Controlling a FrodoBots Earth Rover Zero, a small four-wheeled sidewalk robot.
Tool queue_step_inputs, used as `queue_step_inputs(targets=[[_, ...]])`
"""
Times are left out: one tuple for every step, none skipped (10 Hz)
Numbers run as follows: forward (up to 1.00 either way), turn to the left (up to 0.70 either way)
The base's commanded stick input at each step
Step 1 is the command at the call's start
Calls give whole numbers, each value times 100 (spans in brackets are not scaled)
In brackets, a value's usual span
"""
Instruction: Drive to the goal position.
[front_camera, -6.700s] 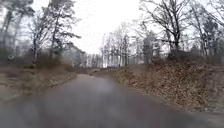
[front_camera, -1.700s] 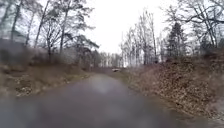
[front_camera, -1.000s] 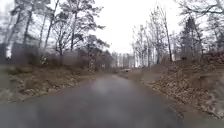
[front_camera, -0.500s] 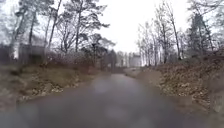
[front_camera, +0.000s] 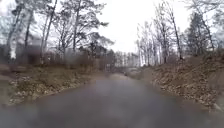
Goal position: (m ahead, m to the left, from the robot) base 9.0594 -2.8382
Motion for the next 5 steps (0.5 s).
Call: queue_step_inputs(targets=[[100,0],[100,0],[100,0],[100,0],[100,0]])
